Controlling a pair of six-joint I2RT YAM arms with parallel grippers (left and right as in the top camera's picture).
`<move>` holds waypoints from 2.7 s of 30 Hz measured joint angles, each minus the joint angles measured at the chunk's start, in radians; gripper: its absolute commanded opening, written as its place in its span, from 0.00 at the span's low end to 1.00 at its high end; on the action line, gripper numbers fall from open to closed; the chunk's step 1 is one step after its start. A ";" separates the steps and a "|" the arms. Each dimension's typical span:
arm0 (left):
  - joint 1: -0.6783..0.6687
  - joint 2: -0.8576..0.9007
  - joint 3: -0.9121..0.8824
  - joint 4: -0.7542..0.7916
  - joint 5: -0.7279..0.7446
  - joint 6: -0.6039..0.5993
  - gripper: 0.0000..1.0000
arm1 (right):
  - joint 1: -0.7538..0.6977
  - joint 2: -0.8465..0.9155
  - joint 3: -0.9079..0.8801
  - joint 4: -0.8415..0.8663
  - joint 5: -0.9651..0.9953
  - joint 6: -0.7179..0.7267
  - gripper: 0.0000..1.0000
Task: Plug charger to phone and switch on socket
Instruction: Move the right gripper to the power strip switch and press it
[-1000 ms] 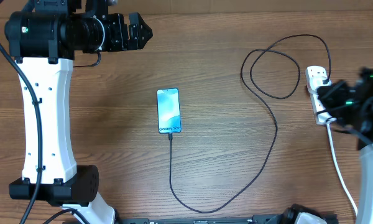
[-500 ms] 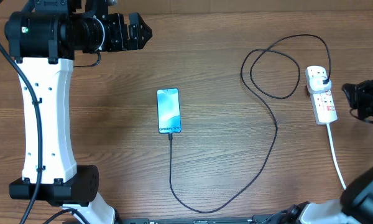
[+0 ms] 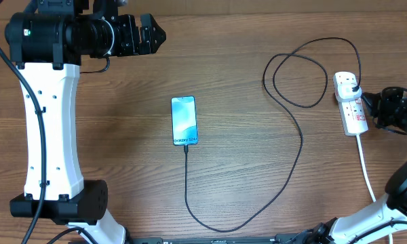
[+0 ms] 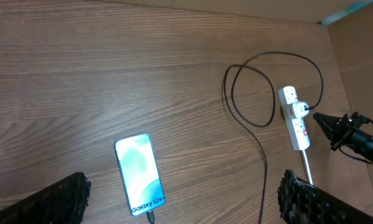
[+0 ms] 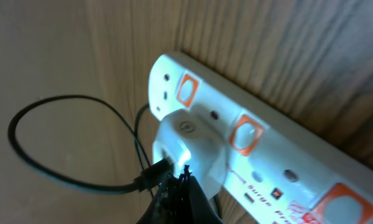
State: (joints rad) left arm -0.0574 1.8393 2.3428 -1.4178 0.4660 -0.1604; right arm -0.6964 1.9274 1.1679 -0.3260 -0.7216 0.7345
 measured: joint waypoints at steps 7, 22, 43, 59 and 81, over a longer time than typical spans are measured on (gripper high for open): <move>0.000 0.000 0.000 0.000 0.000 0.000 1.00 | -0.025 0.046 0.000 0.011 0.007 0.015 0.04; 0.000 0.000 0.000 0.000 0.000 0.000 1.00 | -0.028 0.130 0.000 0.116 -0.028 0.024 0.04; 0.000 0.000 0.000 0.000 0.000 0.000 1.00 | -0.003 0.131 0.018 0.072 -0.013 0.001 0.04; 0.000 0.000 0.000 0.000 0.000 0.000 1.00 | 0.016 0.128 0.039 0.018 0.030 -0.022 0.04; 0.000 0.000 0.000 0.000 0.000 0.000 1.00 | 0.008 0.111 0.032 0.019 0.035 -0.030 0.04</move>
State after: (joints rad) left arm -0.0574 1.8393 2.3428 -1.4178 0.4664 -0.1604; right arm -0.6888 2.0384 1.2003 -0.3073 -0.6861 0.7044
